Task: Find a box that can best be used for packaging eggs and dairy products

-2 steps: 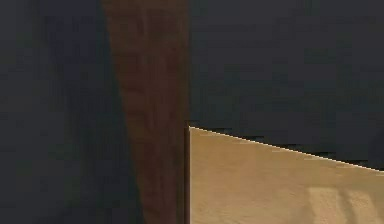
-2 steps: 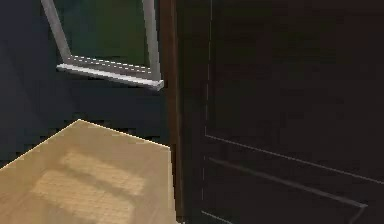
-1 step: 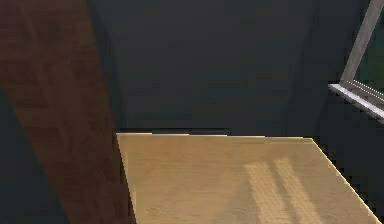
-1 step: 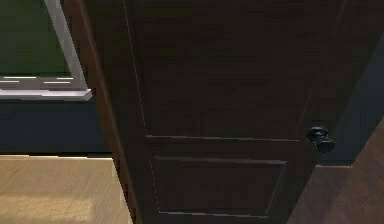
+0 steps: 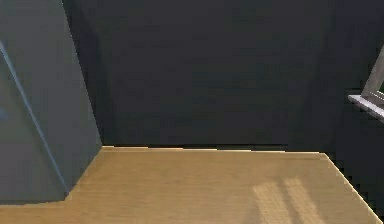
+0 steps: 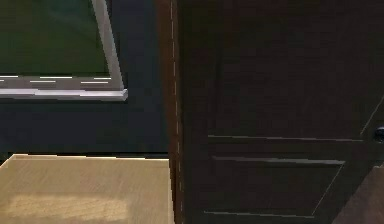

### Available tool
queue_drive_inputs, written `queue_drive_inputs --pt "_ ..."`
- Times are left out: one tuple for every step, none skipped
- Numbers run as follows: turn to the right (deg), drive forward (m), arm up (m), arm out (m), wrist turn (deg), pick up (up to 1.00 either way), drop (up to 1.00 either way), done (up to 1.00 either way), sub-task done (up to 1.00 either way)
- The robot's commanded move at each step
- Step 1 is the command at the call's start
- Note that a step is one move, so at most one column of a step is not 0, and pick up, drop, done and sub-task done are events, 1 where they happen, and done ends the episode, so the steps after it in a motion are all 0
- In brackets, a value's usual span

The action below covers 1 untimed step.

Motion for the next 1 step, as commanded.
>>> queue_drive_inputs --pt "3.0 0.0 0.0 0.0 0.0 0.0 0.0 0.0 0.0"
